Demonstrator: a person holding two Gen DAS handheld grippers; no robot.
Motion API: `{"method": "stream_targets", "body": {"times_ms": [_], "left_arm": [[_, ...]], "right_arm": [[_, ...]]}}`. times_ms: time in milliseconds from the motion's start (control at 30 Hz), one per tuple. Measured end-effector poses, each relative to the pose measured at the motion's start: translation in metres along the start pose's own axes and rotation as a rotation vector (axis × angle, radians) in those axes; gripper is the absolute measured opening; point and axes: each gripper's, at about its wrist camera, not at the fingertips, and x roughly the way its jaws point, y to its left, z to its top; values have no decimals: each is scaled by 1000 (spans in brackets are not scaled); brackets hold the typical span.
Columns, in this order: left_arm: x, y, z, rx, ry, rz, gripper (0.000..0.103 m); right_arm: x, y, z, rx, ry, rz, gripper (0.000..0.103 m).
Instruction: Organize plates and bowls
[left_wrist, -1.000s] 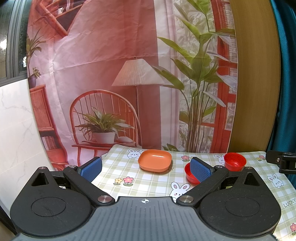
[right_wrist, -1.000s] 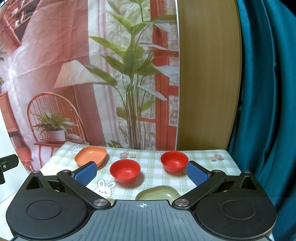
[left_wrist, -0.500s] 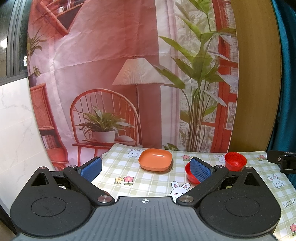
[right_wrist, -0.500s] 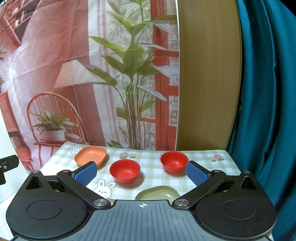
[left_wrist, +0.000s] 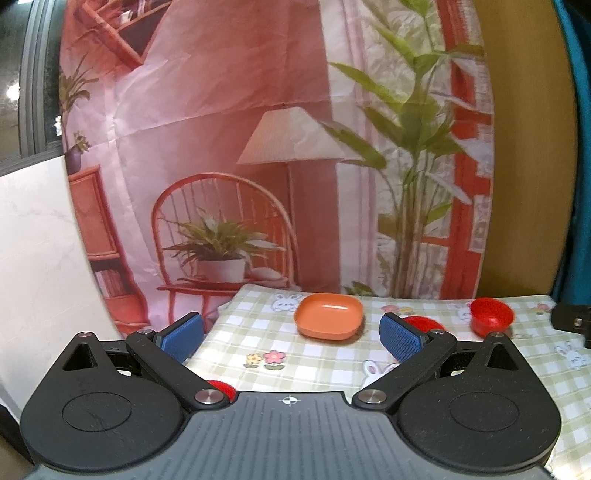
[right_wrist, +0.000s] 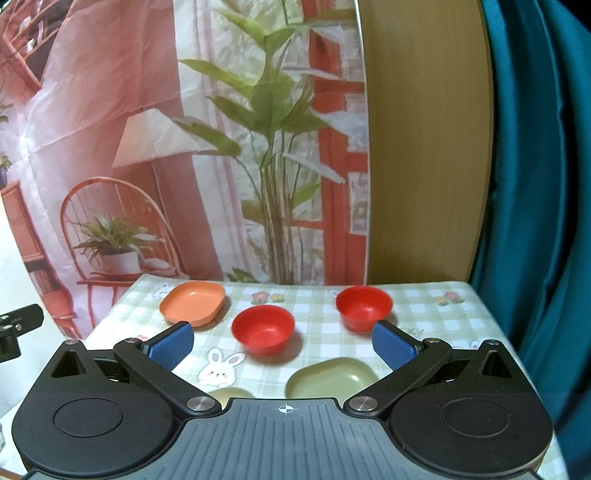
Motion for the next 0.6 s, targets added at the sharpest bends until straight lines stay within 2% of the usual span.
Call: {"method": "stream_targets", "body": {"times_ms": [300, 600], "left_arm": [[33, 25, -3, -16, 31, 44, 102], [68, 73, -2, -19, 66, 120, 102]], "right_arm": [[39, 22, -3, -41, 47, 25, 103], [90, 68, -12, -82, 107, 114, 101]]}}
